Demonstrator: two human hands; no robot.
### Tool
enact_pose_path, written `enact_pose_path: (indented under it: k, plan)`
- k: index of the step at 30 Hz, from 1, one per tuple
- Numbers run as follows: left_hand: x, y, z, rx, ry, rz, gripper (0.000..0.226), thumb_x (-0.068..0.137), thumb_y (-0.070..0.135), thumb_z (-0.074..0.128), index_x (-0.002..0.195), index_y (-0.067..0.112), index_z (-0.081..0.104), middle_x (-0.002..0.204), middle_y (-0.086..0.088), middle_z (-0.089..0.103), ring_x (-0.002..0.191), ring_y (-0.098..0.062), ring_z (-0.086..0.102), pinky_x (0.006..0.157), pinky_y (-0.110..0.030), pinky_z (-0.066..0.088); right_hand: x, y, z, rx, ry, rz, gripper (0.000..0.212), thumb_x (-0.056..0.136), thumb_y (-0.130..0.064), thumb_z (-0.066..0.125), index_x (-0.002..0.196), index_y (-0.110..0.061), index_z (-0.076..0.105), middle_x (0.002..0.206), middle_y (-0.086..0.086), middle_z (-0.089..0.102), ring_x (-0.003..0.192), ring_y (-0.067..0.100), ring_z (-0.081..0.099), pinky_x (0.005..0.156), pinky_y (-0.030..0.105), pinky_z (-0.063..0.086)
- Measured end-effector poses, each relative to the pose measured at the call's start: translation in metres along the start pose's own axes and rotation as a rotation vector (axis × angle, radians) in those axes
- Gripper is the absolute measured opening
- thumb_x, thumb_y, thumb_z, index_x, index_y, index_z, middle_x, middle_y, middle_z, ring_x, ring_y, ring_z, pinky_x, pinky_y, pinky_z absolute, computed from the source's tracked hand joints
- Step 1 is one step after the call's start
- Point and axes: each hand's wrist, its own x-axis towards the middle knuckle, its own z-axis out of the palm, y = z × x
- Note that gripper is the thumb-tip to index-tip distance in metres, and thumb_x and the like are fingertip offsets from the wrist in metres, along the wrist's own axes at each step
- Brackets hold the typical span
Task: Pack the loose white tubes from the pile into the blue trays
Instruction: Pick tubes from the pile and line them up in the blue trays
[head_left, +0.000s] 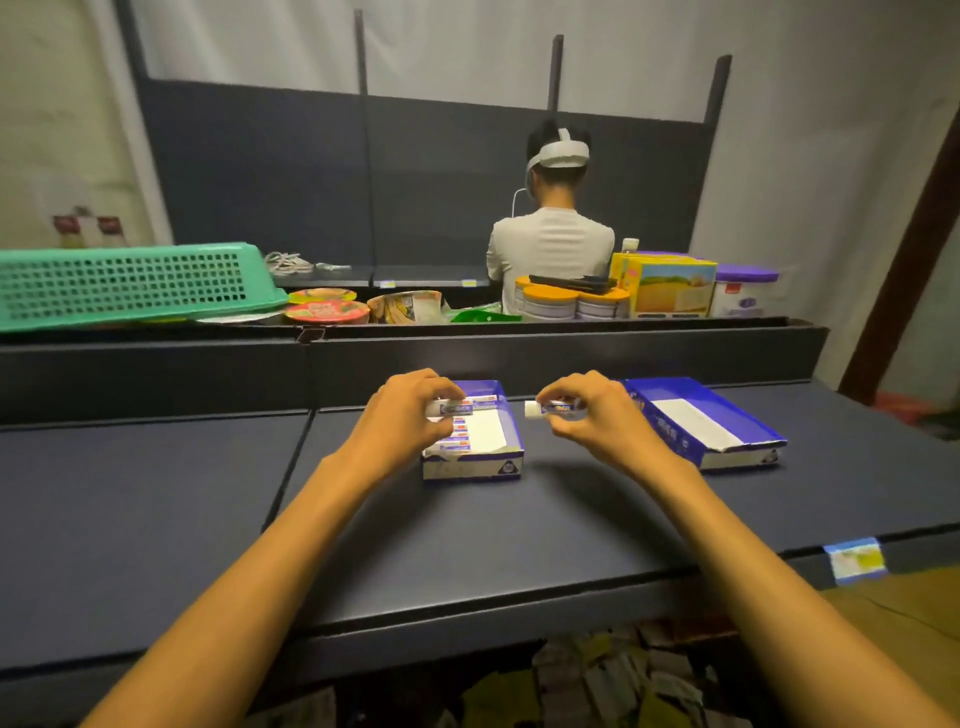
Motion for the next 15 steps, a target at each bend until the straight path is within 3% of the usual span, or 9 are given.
enact_pose_path:
  k: [9,15]
  plan:
    - [0.014,-0.027,0.006,0.039,0.019,-0.115,0.031,0.081,0.014,0.074,0.112,0.019,0.069,0.111,0.001,0.065,0.101,-0.015,0.061,0.085,-0.035,0.054,0.059,0.006,0.041,0.076,-0.123,-0.070,0.021,0.086,-0.026,0.071,0.107,-0.026,0.066,0.113,-0.005,0.066,0.101,0.010,0.056,0.085,0.034,0.053]
    - [0.038,-0.052,0.014,0.049,0.021,-0.092,0.029,0.079,0.015,0.076,0.107,0.019,0.070,0.106,0.001,0.066,0.096,-0.015,0.062,0.081,-0.035,0.055,0.097,0.002,0.063,0.020,-0.153,-0.103,0.018,0.085,-0.024,0.070,0.103,-0.027,0.066,0.109,-0.008,0.067,0.094,0.009,0.056,0.080,0.029,0.051]
